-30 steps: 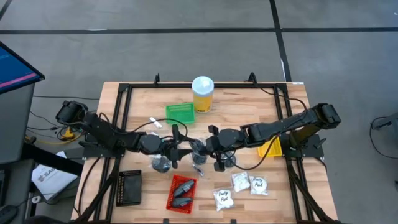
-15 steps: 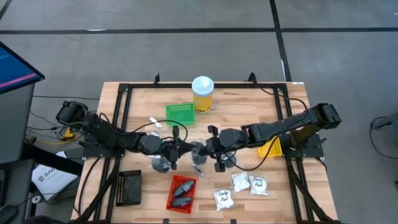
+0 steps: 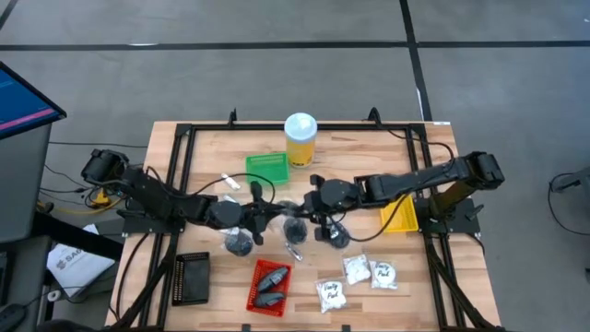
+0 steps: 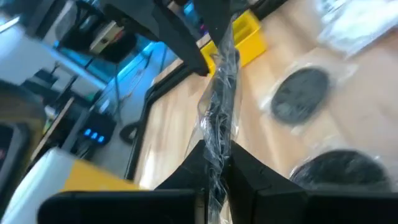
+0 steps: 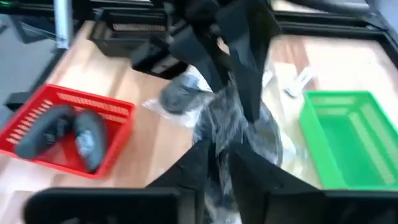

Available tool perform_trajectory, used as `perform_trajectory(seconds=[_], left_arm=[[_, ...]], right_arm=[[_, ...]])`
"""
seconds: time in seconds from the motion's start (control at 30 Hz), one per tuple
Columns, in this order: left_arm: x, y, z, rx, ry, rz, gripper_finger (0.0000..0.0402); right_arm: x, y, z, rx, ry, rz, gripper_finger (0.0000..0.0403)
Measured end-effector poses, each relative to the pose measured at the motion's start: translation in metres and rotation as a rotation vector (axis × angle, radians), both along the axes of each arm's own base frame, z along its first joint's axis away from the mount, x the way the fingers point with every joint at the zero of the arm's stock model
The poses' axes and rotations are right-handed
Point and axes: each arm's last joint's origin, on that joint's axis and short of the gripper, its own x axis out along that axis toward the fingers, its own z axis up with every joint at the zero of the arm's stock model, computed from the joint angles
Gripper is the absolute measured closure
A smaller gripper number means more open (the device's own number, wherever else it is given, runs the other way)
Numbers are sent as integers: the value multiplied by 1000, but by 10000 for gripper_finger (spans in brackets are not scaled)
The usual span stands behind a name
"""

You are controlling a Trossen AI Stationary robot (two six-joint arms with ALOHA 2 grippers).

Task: Pick & Place Travel size toiletries
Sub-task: Put the black hairbrush into the green bin

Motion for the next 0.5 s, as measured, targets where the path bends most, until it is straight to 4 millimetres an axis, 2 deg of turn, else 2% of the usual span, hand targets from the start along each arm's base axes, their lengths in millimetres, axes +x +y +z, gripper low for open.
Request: perform_trajectory(seconds=[0.23, 0.5], left_arm=[[-10, 17, 1, -20, 57, 167, 383], [-12, 54, -4, -28, 117, 369, 383]], right_arm=[[0, -16, -3, -7, 39, -42, 298], [-1, -14, -3, 7, 42, -42, 295]])
